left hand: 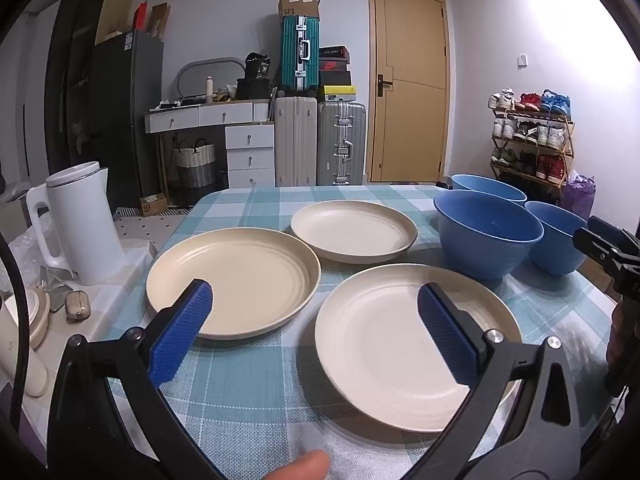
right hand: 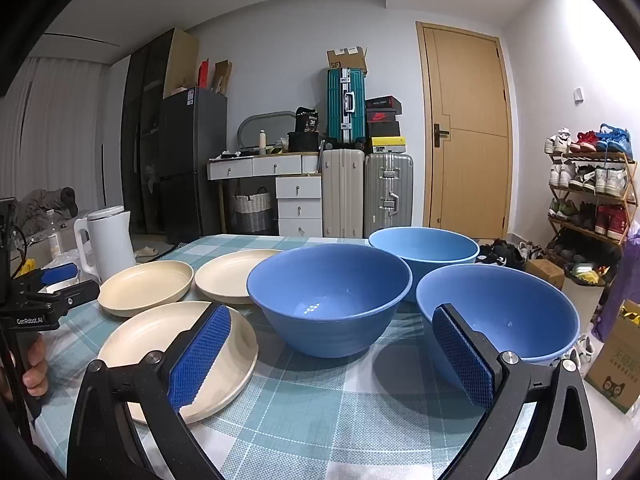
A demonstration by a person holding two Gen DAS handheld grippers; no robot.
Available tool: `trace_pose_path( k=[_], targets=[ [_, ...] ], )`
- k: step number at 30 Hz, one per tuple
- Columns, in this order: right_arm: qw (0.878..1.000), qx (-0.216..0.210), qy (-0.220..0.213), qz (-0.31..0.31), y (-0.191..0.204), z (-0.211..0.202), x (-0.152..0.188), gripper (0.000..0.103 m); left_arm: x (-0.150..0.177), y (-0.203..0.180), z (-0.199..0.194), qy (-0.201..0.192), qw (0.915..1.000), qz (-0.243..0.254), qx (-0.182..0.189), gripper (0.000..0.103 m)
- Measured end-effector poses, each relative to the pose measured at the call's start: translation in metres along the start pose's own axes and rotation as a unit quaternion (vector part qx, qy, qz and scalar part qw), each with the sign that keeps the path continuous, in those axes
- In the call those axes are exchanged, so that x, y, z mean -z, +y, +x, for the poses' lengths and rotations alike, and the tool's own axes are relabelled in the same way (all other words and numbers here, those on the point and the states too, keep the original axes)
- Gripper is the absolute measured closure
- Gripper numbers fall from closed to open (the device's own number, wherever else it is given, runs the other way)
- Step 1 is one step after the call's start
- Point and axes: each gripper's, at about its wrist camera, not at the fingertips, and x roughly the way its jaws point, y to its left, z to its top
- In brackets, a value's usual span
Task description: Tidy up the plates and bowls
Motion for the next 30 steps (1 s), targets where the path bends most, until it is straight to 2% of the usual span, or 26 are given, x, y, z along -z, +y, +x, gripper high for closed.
trace_pose_path(
  k=[30],
  targets=[
    [1.000, 0.000, 0.000, -0.002, 0.0003, -0.0001, 0.0001, 0.000, 0.0000, 0.0002, 0.0001, 0.003, 1.0000, -0.003, 0.001, 0.000]
  ],
)
